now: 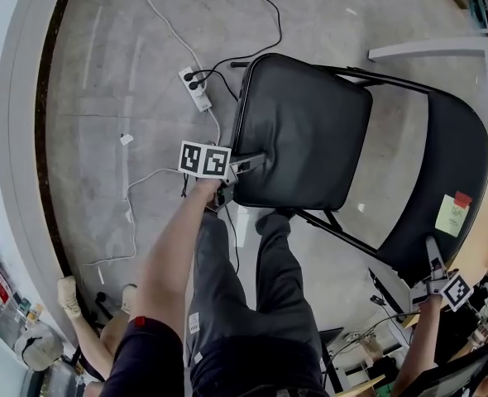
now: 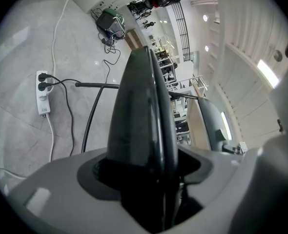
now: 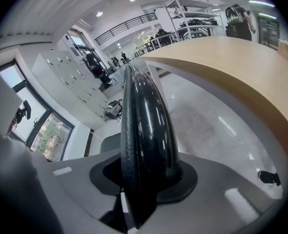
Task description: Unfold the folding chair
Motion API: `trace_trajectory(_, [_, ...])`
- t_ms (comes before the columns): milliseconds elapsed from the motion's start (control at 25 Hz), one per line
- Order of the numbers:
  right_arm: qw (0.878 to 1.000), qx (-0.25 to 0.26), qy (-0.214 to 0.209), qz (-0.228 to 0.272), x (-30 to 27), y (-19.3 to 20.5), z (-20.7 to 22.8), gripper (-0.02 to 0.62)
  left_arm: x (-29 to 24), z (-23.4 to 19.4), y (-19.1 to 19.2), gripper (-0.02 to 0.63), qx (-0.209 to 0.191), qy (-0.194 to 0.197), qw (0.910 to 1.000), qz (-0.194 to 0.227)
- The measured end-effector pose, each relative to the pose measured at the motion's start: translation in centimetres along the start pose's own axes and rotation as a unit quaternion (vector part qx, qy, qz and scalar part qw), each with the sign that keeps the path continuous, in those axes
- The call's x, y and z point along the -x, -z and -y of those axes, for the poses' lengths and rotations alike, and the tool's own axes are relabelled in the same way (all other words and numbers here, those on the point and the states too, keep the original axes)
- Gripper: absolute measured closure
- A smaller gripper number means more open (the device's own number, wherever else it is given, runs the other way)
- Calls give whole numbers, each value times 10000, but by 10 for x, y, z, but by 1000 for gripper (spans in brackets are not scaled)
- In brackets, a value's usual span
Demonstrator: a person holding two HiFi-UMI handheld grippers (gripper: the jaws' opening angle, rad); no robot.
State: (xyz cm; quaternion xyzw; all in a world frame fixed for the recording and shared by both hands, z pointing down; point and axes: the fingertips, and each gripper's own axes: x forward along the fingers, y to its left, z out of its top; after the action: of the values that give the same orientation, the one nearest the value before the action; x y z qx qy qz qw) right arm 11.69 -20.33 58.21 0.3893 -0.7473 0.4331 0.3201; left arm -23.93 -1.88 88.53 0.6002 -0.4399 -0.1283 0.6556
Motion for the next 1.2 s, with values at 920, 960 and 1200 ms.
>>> trace_trajectory(920, [9988, 399, 202, 214, -24, 15, -42, 453, 31, -55, -10, 184, 25, -844, 9958, 343])
trace_trajectory(960, [9988, 355, 263, 199, -23, 16, -39, 448, 36, -56, -9, 186, 125, -949, 9948, 356])
trace_trajectory(1200, [9950, 626, 773, -109, -23, 23, -32, 348, 92, -51, -19, 198, 141, -1542, 9869, 442])
